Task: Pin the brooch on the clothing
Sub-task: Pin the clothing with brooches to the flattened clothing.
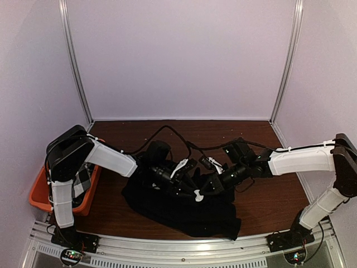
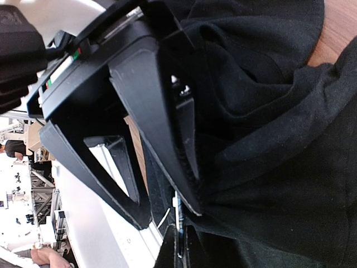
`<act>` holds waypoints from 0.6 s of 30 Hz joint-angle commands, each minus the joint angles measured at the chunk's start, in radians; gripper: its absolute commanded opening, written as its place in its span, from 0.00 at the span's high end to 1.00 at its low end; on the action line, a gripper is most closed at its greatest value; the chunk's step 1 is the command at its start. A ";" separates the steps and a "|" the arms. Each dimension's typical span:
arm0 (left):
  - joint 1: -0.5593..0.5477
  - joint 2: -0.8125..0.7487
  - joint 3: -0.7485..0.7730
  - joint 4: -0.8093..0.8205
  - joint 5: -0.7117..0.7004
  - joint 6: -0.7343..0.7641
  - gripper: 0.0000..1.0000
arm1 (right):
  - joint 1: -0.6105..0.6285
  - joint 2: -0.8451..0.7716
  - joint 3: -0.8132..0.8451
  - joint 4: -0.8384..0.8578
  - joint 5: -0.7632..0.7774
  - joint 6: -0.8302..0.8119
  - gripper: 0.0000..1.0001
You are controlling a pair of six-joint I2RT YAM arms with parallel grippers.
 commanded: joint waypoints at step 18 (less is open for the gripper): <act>-0.007 0.018 -0.006 0.009 0.028 0.034 0.71 | -0.030 -0.012 -0.011 0.042 -0.095 -0.007 1.00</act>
